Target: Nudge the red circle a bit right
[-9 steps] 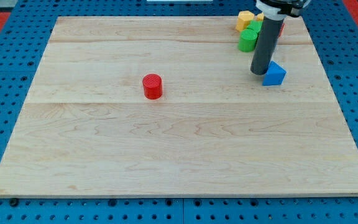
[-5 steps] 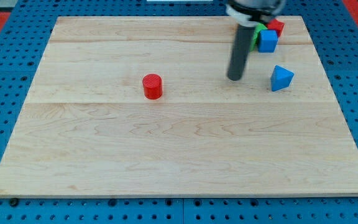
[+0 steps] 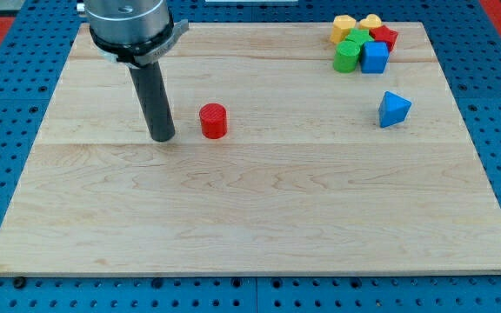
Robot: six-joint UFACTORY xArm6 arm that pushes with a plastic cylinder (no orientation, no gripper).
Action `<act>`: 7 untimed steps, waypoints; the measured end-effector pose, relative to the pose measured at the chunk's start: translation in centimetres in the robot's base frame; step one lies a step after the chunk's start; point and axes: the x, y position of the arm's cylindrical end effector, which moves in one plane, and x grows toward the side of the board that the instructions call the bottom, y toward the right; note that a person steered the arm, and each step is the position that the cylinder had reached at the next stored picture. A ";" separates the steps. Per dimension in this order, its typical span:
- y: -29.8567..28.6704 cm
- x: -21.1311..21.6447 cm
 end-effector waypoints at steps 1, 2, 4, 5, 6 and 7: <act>-1.3 -1.3; -1.3 -1.3; 1.8 -2.4; 5.9 -2.8; 6.6 -1.2; 6.3 0.8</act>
